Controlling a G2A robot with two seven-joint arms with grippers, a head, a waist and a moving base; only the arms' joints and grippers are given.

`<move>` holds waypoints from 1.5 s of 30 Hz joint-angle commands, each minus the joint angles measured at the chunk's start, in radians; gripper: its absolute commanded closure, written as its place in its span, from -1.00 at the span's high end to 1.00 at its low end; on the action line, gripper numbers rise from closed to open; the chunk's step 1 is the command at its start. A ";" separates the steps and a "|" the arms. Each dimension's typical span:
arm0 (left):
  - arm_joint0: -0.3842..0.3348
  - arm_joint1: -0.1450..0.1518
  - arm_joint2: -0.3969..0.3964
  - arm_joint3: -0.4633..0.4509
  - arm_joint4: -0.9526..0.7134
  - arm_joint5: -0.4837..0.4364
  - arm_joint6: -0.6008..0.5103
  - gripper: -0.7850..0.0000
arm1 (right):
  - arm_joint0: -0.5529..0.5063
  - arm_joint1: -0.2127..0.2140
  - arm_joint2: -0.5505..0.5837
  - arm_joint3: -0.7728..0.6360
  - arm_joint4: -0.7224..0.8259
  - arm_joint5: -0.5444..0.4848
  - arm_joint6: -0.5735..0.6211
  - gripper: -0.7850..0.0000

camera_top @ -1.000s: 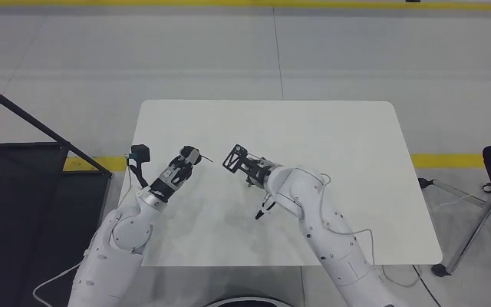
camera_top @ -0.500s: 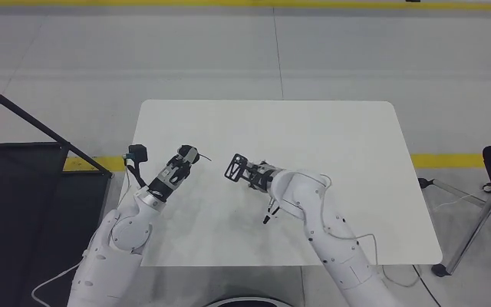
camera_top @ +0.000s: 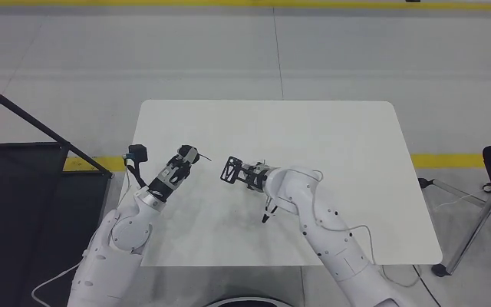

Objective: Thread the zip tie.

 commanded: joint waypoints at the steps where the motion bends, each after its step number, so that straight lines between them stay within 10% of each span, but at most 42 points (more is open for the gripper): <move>1: 0.000 0.000 0.000 0.000 0.000 0.000 0.000 -1.00 | 0.003 0.000 -0.001 0.004 0.003 0.001 0.002 -1.00; 45: 0.000 0.000 0.000 0.000 0.000 0.000 0.000 -1.00 | 0.020 0.006 -0.012 0.017 0.034 0.010 0.018 -0.79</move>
